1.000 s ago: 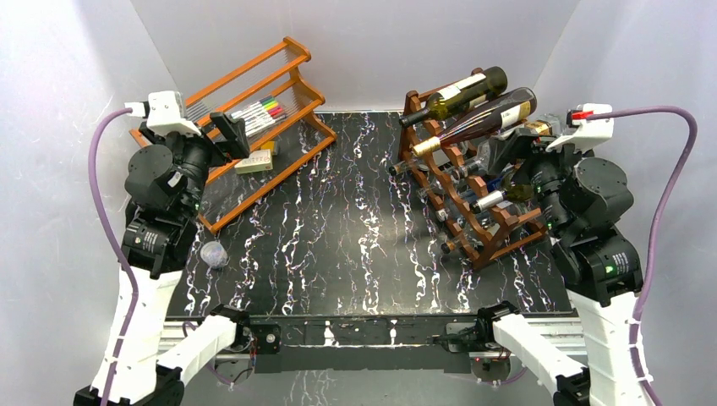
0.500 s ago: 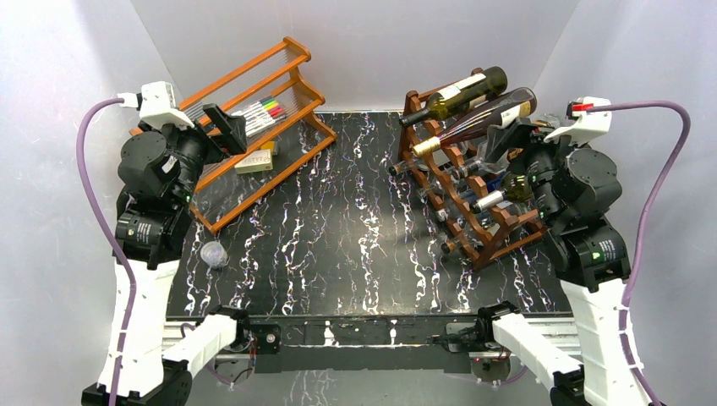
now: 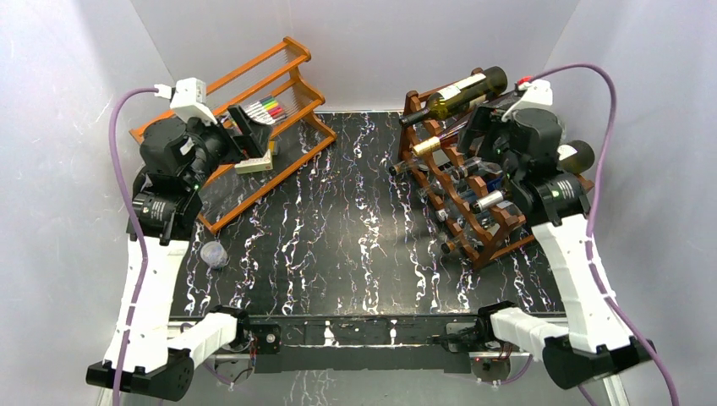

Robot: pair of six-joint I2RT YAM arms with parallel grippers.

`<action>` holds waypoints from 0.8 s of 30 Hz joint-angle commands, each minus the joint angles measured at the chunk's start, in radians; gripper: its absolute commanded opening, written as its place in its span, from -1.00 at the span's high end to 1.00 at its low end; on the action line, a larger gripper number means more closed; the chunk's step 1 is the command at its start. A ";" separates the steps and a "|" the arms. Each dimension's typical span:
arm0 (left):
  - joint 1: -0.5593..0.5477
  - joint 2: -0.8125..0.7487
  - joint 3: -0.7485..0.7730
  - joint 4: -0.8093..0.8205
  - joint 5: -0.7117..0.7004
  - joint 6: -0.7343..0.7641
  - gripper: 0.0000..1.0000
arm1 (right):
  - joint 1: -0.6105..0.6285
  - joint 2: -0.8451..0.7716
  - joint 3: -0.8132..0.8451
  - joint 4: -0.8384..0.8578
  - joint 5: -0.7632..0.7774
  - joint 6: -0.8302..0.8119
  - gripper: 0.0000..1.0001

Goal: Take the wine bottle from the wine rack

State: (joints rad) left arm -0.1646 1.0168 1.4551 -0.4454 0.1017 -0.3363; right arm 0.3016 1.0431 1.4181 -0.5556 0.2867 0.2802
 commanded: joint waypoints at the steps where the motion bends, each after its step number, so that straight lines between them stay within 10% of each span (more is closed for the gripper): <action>1: 0.009 0.012 -0.033 0.006 0.155 -0.027 -0.96 | -0.005 0.069 0.119 -0.087 -0.051 0.036 -0.96; 24: -0.118 0.093 -0.141 0.017 0.313 0.045 -0.96 | -0.025 0.109 0.294 -0.497 0.679 0.236 -0.96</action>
State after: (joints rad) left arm -0.2081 1.1309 1.3029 -0.4053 0.4389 -0.3412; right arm 0.2897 1.1675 1.7435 -1.0237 0.8360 0.4274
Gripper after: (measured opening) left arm 0.981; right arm 0.981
